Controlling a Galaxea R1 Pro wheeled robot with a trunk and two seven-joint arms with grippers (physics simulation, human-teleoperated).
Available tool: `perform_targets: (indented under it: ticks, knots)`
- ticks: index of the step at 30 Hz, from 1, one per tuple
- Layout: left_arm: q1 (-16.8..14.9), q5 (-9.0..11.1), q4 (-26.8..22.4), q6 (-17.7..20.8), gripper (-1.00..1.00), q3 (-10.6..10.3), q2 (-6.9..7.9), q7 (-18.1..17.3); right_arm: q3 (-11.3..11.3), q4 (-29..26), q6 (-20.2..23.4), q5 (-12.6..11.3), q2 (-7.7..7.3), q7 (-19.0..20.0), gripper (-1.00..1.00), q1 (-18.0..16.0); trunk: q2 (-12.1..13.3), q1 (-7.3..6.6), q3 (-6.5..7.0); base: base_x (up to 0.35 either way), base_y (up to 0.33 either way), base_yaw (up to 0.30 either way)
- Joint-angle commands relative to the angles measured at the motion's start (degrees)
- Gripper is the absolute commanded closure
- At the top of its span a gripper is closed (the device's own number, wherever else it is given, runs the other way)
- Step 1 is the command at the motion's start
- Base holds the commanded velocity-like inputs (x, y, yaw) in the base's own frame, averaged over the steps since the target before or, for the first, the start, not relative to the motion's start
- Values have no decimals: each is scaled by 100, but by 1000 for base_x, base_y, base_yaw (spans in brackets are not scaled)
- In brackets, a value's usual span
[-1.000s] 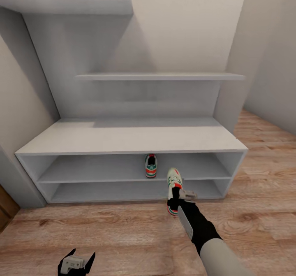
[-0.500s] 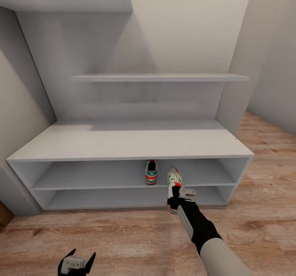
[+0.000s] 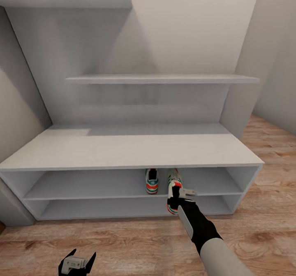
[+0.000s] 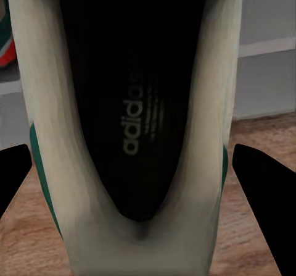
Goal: Pick up the two gym shoes and the two sandals from the corridor floor and place them onto the hallstand (shoe rack) in the corridor, making sure they are on the rack and not on the floor. Arrange them so the two gym shoes are next to each other and the two sandals are next to each other.
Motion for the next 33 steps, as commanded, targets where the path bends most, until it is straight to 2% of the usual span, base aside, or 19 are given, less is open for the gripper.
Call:
perform_targets:
  ticks: [1,21,33]
  knots:
    - [-3,55,4,4,-100,11,-1,-57,16,-8,19,-59,-1,-48,100,-2,-2,0,-5,152,1,0]
    - [-3,64,4,4,-100,18,-1,-34,7,-10,19,-59,-9,-48,100,-2,-2,0,-5,171,8,0]
    - [-3,82,4,4,-100,20,4,-32,-1,-9,19,-52,-17,-49,100,-2,-2,0,-5,86,14,0]
